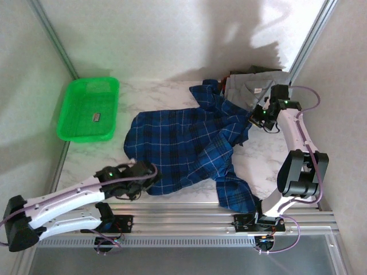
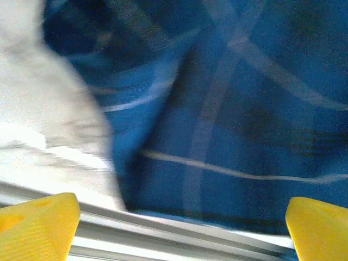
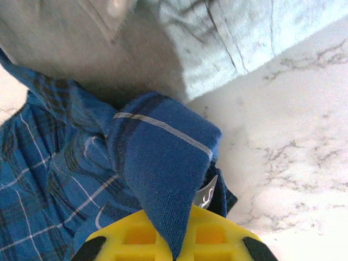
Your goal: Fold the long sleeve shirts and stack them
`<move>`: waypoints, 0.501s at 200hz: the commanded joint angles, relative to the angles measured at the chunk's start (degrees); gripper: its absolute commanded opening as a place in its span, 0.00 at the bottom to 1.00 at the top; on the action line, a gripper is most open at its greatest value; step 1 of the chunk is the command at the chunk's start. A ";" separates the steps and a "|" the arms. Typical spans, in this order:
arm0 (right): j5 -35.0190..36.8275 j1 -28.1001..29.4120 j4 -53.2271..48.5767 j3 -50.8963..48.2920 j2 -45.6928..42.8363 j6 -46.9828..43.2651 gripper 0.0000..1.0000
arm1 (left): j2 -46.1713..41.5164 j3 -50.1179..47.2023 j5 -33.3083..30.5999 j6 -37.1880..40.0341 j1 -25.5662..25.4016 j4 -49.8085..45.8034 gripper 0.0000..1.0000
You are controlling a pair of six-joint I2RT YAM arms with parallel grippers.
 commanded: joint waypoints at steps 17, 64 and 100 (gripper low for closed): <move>2.33 -0.45 -2.39 -5.35 -4.43 -2.54 0.00 | 3.88 14.94 -7.92 -4.25 12.05 -7.47 0.99; 4.06 -0.40 -2.38 -7.98 -6.33 -3.71 0.00 | 23.23 11.61 10.81 11.86 25.05 21.77 0.79; 5.27 -0.40 -3.97 -7.46 -6.83 -4.39 0.00 | 35.36 19.99 10.93 21.03 27.43 16.68 0.67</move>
